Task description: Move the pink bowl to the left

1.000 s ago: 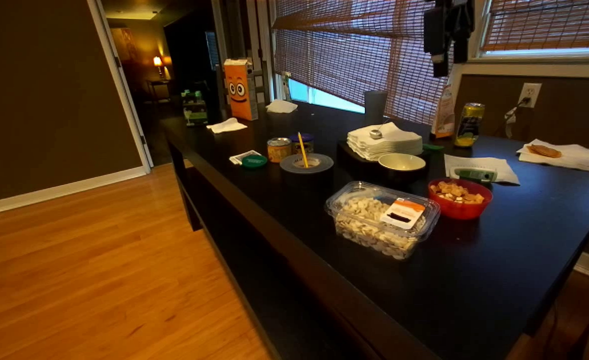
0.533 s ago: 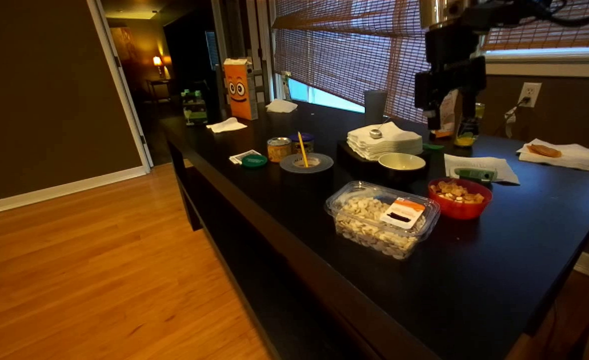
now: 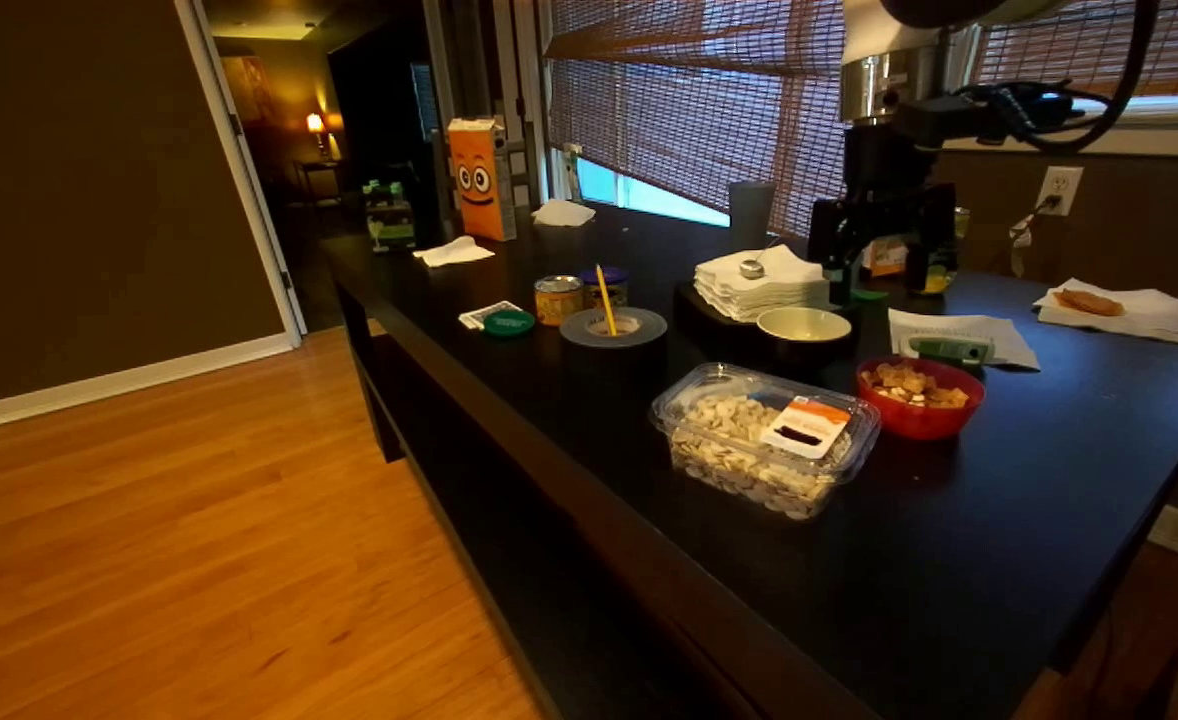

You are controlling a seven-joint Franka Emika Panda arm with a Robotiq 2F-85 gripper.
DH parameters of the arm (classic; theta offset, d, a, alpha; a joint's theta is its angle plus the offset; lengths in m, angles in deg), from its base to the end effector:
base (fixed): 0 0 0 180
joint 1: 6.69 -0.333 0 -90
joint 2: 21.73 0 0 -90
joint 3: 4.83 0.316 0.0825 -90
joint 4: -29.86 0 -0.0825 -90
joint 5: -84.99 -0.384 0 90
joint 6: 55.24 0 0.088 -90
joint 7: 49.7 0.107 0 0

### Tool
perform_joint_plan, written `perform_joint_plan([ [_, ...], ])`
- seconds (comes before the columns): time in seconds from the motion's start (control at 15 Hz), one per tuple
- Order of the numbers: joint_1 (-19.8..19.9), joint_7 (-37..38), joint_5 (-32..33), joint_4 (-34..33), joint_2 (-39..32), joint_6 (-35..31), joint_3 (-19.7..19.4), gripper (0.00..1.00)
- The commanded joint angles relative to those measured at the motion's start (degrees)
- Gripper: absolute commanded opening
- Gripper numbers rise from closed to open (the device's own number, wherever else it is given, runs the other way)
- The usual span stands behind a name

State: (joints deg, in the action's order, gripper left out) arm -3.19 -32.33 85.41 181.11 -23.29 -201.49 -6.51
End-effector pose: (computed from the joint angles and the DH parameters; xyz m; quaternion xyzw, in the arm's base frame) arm 0.4134 -0.0375 0.2264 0.9797 -0.1921 -0.0566 0.0083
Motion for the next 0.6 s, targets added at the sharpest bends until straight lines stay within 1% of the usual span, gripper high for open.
perform_joint_plan([
  [0.0,-0.46,-0.03,-0.06,-0.09,0.02,0.12,-0.47,1.00],
  [0.07,-0.48,3.05,0.91,-0.25,-0.19,-0.55,-0.61,1.00],
  [0.27,-0.93,7.38,2.00,0.25,-1.18,-3.94,-0.36,1.00],
  [0.53,-1.72,11.51,-0.53,0.63,-3.78,-6.88,-0.42,1.00],
])
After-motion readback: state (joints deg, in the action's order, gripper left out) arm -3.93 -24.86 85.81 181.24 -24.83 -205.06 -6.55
